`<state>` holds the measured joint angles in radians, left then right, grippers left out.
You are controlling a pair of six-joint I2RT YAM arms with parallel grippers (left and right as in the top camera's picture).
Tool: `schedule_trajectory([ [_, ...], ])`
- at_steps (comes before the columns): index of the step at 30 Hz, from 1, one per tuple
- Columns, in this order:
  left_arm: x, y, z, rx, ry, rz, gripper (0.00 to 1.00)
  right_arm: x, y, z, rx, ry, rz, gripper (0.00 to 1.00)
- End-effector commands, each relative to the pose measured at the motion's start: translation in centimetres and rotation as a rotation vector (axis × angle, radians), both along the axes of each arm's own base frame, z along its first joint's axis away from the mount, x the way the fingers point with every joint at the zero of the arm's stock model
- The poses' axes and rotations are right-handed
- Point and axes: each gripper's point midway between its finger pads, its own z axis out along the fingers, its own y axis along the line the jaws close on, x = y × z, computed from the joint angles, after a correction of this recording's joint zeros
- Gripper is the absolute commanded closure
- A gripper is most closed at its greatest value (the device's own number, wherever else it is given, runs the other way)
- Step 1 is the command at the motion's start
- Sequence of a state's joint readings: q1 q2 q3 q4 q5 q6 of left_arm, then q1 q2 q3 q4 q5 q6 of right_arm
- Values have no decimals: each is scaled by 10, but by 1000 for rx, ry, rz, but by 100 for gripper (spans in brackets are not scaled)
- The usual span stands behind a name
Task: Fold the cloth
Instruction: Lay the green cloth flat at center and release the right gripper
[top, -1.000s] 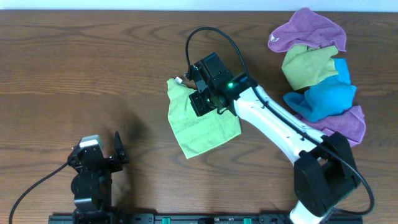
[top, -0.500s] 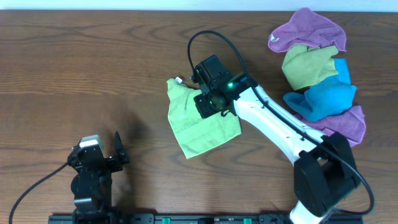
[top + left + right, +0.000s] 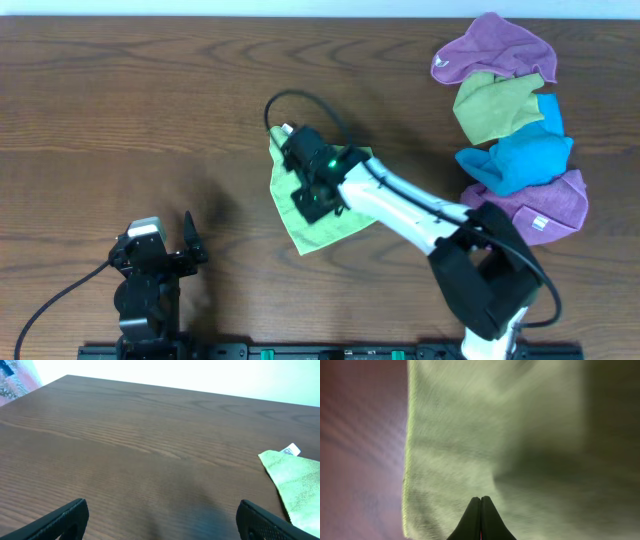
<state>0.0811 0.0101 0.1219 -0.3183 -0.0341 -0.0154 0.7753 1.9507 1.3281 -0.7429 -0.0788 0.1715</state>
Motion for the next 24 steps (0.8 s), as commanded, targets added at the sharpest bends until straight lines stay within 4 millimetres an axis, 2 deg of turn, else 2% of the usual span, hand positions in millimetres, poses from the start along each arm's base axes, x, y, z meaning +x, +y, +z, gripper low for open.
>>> schedule_trajectory([
  [1, -1, 2, -11, 6, 26, 9, 5, -12, 6, -3, 7, 12, 36, 98],
  [9, -1, 2, -11, 6, 26, 9, 5, -23, -1, -32, 10, 14, 42, 99],
  [12, -1, 2, -11, 6, 26, 9, 4, -32, 6, -37, 68, 50, 57, 98],
  [17, -1, 2, -11, 6, 26, 9, 5, -50, 32, -35, 162, 77, 119, 99],
  [22, -1, 2, -11, 6, 26, 9, 5, -74, 74, -26, 255, 45, 236, 99],
  [24, -1, 2, -11, 6, 26, 9, 5, -82, 84, -24, 266, 30, 271, 99],
])
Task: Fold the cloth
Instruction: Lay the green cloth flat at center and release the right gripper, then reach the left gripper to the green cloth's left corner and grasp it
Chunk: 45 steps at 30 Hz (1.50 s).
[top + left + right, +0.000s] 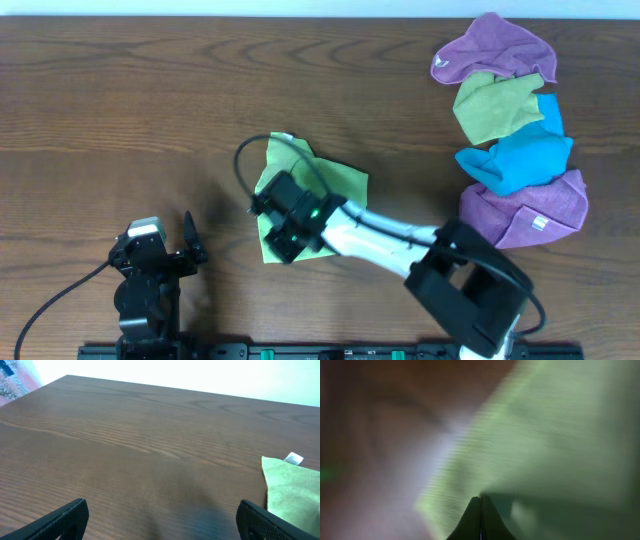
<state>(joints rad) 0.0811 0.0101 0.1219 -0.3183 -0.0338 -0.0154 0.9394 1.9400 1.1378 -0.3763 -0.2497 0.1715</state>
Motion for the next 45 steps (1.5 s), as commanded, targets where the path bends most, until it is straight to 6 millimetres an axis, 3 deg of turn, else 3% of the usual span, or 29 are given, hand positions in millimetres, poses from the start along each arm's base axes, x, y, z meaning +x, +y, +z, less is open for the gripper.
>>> schedule_trajectory([
  [1, -1, 2, -11, 6, 26, 9, 5, -20, 11, -4, 7, 7, 65, 98],
  [6, -1, 2, -11, 6, 26, 9, 5, 0, 6, 7, 8, -26, 20, 99],
  [12, -1, 2, -11, 6, 26, 9, 5, 62, 6, 77, 123, -167, -28, 99],
  [14, -1, 2, -11, 6, 26, 9, 4, 87, -1, 87, 129, -231, -53, 99],
  [19, -1, 2, -11, 6, 26, 9, 5, 142, -21, 100, 195, -314, -158, 99],
  [22, -1, 2, -11, 6, 26, 9, 5, 155, -25, 101, 213, -335, -179, 99],
  [25, -1, 2, -11, 6, 26, 9, 5, 164, -23, 88, 216, -340, -189, 99],
  [29, -1, 2, -11, 6, 26, 9, 5, 161, -27, 71, 185, -282, -219, 99],
  [32, 0, 2, -10, 7, 19, 10, 5, 155, -40, 91, 159, -258, -231, 98],
  [34, 1, 1, -8, -2, 11, 5, 5, 154, -50, 113, 155, -258, -246, 62],
  [37, 3, -11, -6, -36, -3, -57, 5, 142, -74, 162, 152, -261, -273, 27],
  [39, 5, -36, 0, -114, -31, -185, 5, 122, -96, 195, 151, -272, -278, 16],
  [41, 5, -52, 4, -139, -46, -274, 5, 103, -116, 218, 136, -286, -293, 14],
  [45, 1, -79, 15, -208, -78, -428, 5, 68, -147, 244, 102, -298, -311, 12],
])
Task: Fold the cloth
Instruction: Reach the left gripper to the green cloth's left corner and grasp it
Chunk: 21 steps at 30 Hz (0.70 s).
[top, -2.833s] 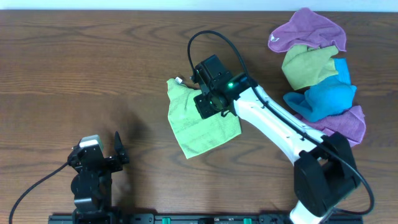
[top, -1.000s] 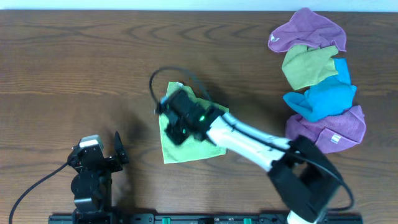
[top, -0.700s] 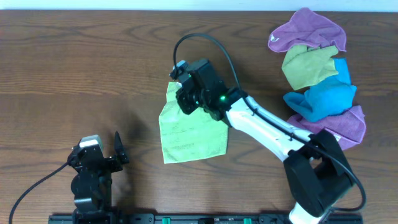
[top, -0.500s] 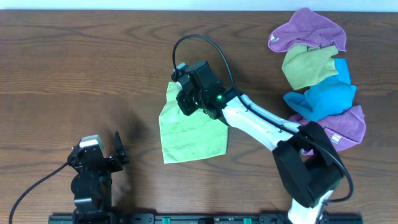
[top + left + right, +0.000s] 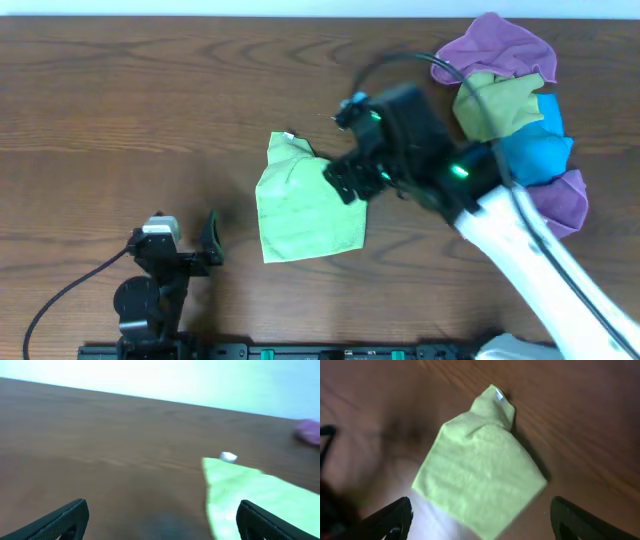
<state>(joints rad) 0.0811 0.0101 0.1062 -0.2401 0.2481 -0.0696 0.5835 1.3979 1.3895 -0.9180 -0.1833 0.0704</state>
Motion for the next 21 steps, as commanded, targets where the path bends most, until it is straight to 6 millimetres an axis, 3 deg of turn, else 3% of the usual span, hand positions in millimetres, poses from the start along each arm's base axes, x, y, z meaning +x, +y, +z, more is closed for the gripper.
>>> schedule_trajectory([
  [1, -10, -46, 8, -137, -11, -256, 5, -20, -20, 17, -17, -18, -15, 11],
  [4, -32, -87, 23, -266, -14, -513, 5, -59, -44, 28, -34, 16, -10, 12],
  [7, -41, -99, 33, -270, -45, -607, 5, -86, -58, 25, -45, 59, -6, 14],
  [10, -40, -98, 43, -259, -91, -611, 5, -113, -53, 8, 23, 131, 24, 14],
  [15, -45, -104, 50, -375, -55, -640, 4, -133, -44, -39, 125, 223, -9, 16],
  [21, -27, -90, 38, -390, -12, -525, 2, -132, -43, -54, 149, 218, -21, 16],
])
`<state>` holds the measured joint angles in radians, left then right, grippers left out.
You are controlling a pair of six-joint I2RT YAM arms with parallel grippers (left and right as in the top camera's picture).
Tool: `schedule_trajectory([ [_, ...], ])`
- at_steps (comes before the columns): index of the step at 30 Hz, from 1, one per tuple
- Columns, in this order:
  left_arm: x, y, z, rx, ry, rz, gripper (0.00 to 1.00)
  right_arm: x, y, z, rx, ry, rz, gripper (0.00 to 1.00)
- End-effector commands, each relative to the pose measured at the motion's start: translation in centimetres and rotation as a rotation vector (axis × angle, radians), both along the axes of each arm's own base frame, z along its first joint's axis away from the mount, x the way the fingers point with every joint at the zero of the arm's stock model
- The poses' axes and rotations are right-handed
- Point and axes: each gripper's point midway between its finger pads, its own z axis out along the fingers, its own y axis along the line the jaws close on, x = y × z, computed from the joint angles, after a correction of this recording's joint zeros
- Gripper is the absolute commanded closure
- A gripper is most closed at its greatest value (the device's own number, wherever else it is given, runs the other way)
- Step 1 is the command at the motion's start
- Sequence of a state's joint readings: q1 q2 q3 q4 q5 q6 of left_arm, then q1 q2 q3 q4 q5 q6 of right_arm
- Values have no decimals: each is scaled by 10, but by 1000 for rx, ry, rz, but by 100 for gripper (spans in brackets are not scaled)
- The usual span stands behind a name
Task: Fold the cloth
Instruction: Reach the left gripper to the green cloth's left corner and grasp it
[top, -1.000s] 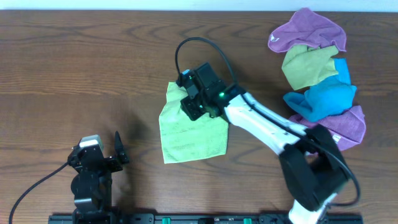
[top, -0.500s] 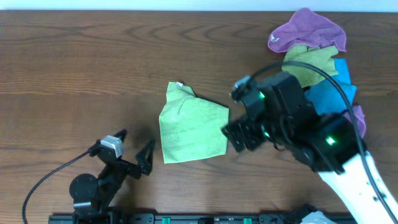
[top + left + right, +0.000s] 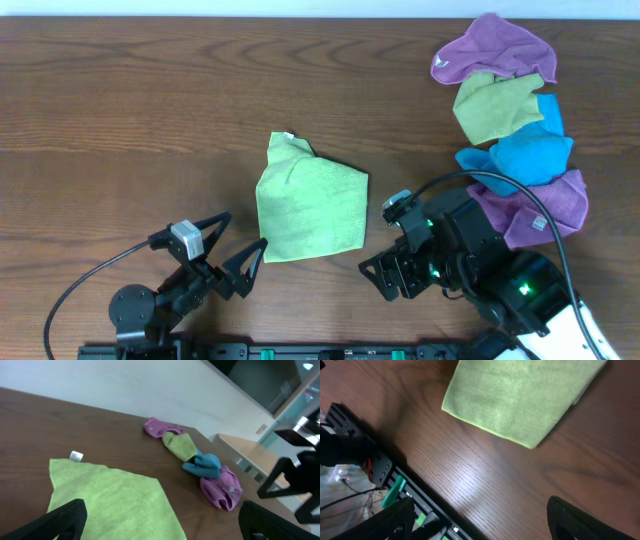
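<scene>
The light green cloth (image 3: 310,200) lies folded flat in the middle of the table, with a small white tag at its back left corner. It also shows in the left wrist view (image 3: 107,500) and the right wrist view (image 3: 520,395). My left gripper (image 3: 235,245) is open just off the cloth's front left corner, pointing over it, nothing between its fingers (image 3: 60,520). My right gripper (image 3: 385,245) is open near the table's front edge, right of the cloth, with fingers (image 3: 585,520) wide apart and empty.
A pile of purple, olive and blue cloths (image 3: 515,130) runs down the table's right side, also visible as the pile (image 3: 200,462) from the left wrist. A black rail (image 3: 395,485) with green clips borders the table's front edge.
My right gripper was open high over the cloth's right edge and is now low by the front edge, right of the cloth. My left gripper has turned right, nearer the cloth. The cloth lies unchanged.
My right gripper was shut over the green cloth at its back part, then shut at the cloth's front left with the cloth doubled over. Later it stood open above the folded cloth. Now both grippers are open and off the cloth.
</scene>
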<state>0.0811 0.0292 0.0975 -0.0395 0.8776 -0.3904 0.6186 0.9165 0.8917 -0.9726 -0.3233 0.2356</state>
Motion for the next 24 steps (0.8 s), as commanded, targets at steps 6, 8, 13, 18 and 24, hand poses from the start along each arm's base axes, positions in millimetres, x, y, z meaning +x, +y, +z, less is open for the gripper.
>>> schedule_trajectory([
  [6, 32, 6, -12, -21, 94, 38, 0, 6, 9, 12, 67, -34, -10, 16],
  [8, 44, 5, -21, -8, 143, 28, 0, 12, 8, 13, 63, -57, -27, 15],
  [13, 74, -9, -36, 91, 247, -56, 0, 25, -4, 12, 26, -90, -91, 14],
  [18, 122, -35, -39, 185, 315, -169, 0, 34, -14, 10, 4, -103, -141, 14],
  [24, 188, -39, -67, 347, 463, -146, 13, 42, -22, 10, -14, -120, -185, 14],
])
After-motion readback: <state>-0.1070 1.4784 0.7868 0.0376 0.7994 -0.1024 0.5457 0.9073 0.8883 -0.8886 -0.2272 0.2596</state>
